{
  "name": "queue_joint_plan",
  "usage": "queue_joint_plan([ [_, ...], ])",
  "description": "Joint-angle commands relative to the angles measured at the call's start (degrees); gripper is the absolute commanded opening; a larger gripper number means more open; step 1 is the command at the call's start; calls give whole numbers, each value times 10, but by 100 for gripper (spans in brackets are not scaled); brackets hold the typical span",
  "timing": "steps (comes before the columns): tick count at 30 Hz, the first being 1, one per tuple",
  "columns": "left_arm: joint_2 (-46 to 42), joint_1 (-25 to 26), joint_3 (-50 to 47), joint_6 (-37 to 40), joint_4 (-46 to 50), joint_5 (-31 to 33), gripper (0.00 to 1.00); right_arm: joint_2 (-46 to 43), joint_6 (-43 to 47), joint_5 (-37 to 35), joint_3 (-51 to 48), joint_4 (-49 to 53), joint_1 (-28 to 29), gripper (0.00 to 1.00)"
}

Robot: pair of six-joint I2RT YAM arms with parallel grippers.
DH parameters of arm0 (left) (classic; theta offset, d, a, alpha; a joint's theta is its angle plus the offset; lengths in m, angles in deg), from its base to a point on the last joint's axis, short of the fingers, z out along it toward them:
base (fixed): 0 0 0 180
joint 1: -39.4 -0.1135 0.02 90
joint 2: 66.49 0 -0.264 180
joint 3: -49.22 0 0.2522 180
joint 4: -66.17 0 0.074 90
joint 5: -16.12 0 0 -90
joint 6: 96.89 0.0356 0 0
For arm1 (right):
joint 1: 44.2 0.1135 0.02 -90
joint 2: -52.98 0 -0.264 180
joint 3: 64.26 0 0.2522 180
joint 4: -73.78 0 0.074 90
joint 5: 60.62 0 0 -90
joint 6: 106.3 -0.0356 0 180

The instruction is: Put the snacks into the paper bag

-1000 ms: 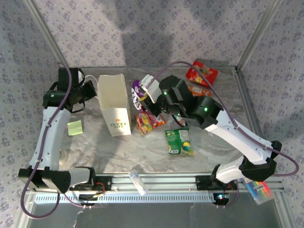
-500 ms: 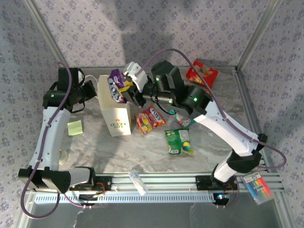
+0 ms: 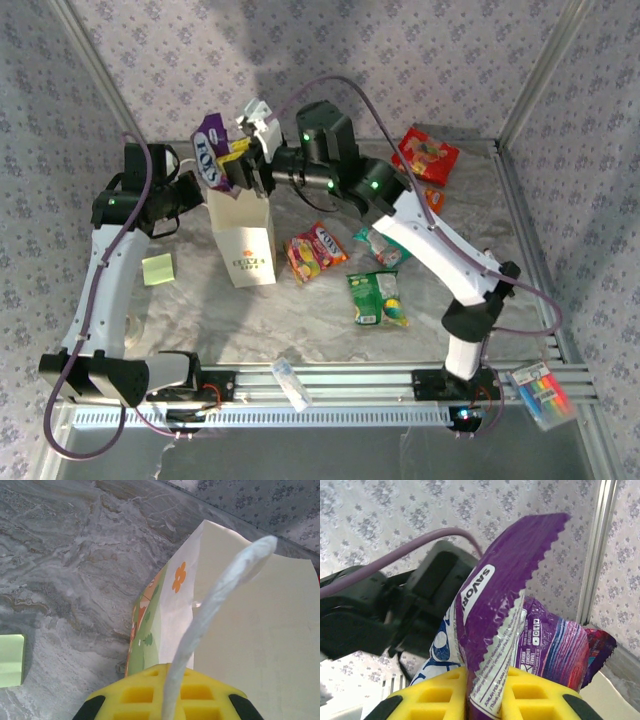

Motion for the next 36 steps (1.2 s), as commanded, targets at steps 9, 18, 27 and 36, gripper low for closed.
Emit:
queue_joint_plan([
  [9, -13, 0, -1, 9, -2, -1, 2, 101, -60, 42, 129, 13, -42, 20],
  [18, -12, 0, 3, 9, 1, 1, 2, 115, -67, 29, 124, 76, -48, 20],
  [27, -12, 0, 2, 9, 1, 1, 2, 121, -112, 6, 94, 93, -49, 21],
  [36, -11, 0, 6, 13, 4, 1, 2, 149, -136, -22, 115, 128, -49, 23],
])
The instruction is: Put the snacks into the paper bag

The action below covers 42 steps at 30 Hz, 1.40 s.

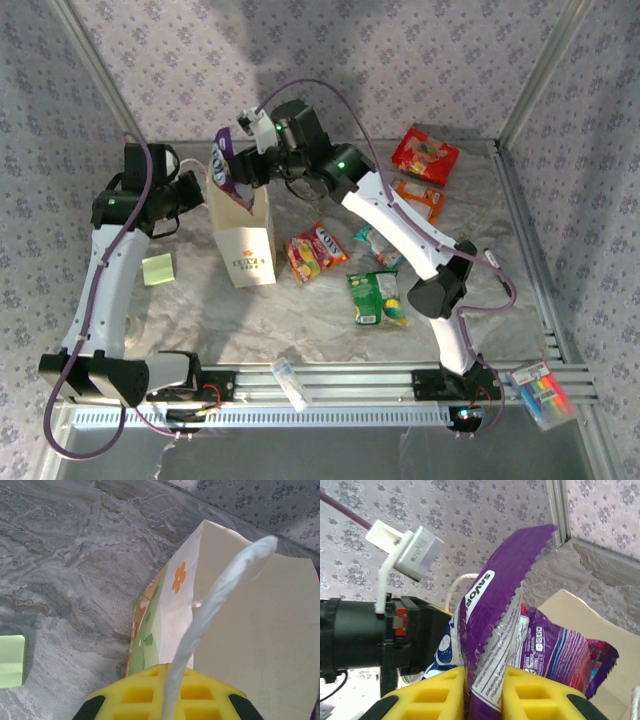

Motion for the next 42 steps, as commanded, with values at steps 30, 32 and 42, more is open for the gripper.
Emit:
queue_joint_plan([
  [30, -11, 0, 1, 12, 8, -2, 2, -81, 56, -51, -73, 52, 19, 31],
  [32, -12, 0, 1, 12, 9, -1, 2, -104, 64, -54, -93, 48, 19, 35],
  [42, -14, 0, 1, 13, 12, -1, 2, -189, 60, -120, -199, 19, 6, 68],
])
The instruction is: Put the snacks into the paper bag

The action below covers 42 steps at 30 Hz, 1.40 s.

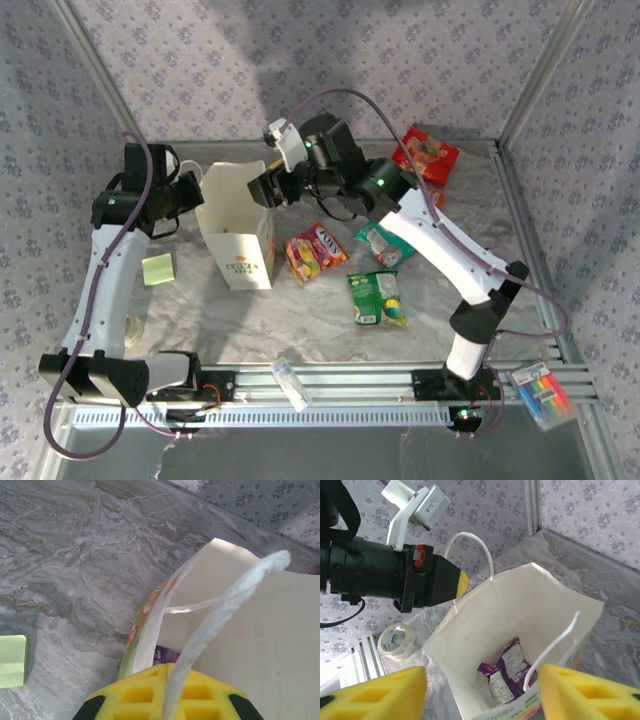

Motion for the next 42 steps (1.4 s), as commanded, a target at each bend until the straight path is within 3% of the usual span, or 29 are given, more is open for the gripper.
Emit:
queue_joint_plan([
  [1, -14, 0, 1, 9, 9, -1, 2, -9, -9, -31, -22, -10, -13, 69],
  [6, -12, 0, 0, 10, 9, -1, 2, -10, -13, -10, -45, -5, -24, 71],
  [12, -12, 0, -1, 13, 9, 0, 2, -76, -24, 26, -158, -68, -45, 76],
  [24, -13, 0, -1, 13, 13, 4, 2, -174, -32, 33, -328, -86, -96, 84],
  [34, -19, 0, -3, 13, 20, 14, 2, -180, -53, 41, -405, -87, -140, 85],
  [42, -15, 0, -9, 12, 26, 13, 3, -130, -65, 73, -430, -95, -172, 86],
])
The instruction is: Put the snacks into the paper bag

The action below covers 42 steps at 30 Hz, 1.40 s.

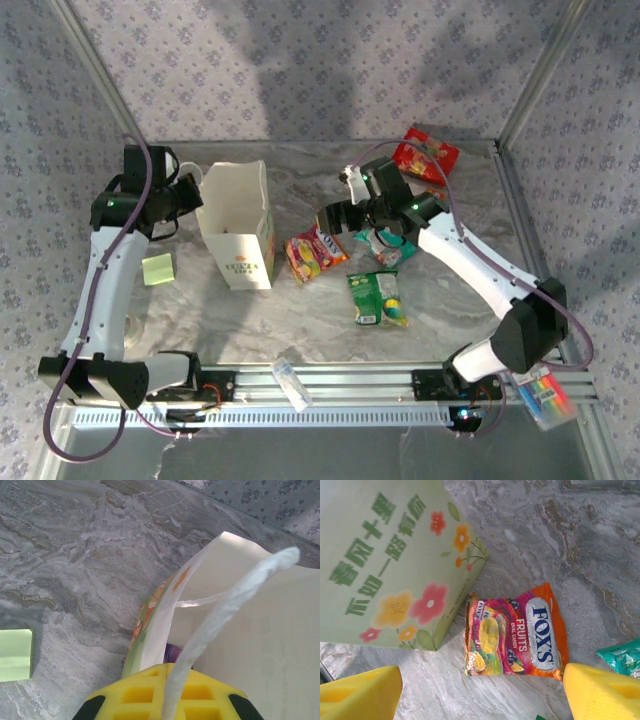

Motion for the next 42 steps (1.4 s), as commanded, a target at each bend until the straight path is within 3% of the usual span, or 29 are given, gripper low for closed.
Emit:
queue_joint_plan([
  [1, -10, 0, -7, 12, 13, 7, 3, 28, -10, 26, -4, -4, -8, 86],
  [20, -18, 0, -11, 21, 22, 14, 4, 172, -3, 14, 2, 4, -19, 85],
  [42, -22, 0, -19, 24, 20, 15, 4, 242, 2, 4, 0, -12, -20, 92],
])
